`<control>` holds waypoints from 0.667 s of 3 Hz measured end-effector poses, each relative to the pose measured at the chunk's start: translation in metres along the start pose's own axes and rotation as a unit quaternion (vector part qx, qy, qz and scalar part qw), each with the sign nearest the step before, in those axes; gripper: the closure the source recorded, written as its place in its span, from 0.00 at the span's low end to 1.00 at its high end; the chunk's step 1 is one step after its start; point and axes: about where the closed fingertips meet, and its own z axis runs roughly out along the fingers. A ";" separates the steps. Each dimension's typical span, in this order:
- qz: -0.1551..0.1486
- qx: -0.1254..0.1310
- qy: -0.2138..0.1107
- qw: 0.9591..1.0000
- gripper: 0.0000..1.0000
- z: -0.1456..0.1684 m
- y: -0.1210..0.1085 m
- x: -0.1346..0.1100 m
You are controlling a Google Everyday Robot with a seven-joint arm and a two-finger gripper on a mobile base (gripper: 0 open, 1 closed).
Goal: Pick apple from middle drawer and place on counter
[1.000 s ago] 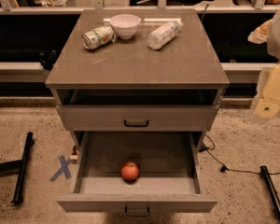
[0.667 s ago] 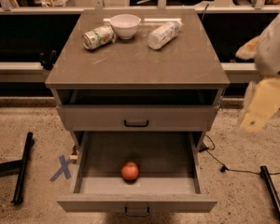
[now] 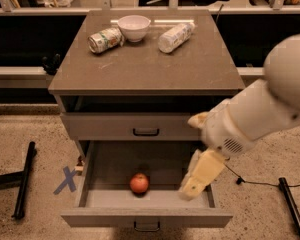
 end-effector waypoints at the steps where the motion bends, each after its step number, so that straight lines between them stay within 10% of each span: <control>1: 0.015 -0.027 -0.027 0.999 0.00 0.035 0.017 -0.007; 2: 0.016 -0.027 -0.025 0.999 0.00 0.040 0.017 -0.004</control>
Offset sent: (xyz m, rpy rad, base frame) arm -0.0115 0.0293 -0.0255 0.0689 0.0465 0.0033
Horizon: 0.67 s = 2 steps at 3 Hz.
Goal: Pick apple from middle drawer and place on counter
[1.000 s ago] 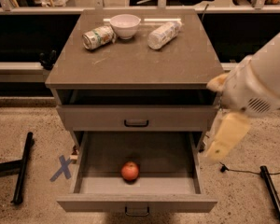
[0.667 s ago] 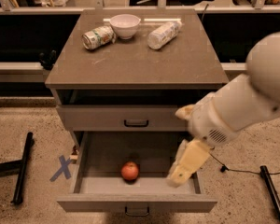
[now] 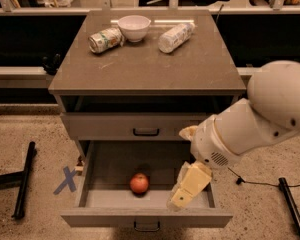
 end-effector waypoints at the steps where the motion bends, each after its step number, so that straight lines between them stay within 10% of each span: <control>1: 0.008 -0.008 0.014 1.000 0.00 0.041 -0.002 0.024; 2: 0.020 -0.025 0.008 0.999 0.00 0.095 -0.005 0.055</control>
Offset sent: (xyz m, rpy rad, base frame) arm 0.0005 0.0176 -0.1962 0.0409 0.1089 -0.0215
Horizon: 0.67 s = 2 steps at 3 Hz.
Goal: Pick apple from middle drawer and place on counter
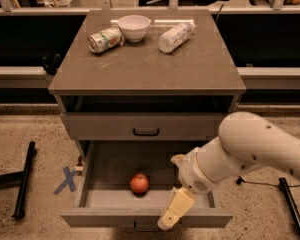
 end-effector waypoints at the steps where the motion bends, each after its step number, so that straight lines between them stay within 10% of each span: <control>1: 0.028 -0.012 -0.038 0.999 0.00 0.069 -0.023 0.031; 2: 0.028 -0.012 -0.038 0.999 0.00 0.069 -0.023 0.031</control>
Offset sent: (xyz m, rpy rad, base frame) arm 0.0072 0.0082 -0.0581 0.0584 0.0213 -0.0263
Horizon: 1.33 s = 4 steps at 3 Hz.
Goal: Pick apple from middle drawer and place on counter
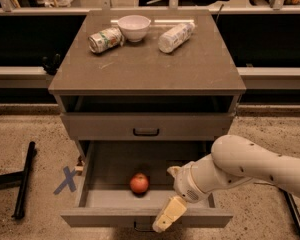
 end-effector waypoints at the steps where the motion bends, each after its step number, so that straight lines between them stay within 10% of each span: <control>1: -0.007 0.008 0.009 1.000 0.00 0.008 -0.016 0.006; 4: -0.075 0.033 0.009 0.997 0.00 0.077 -0.098 0.013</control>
Offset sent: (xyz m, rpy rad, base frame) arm 0.0773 -0.0093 -0.0763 -0.0840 -0.1096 0.0564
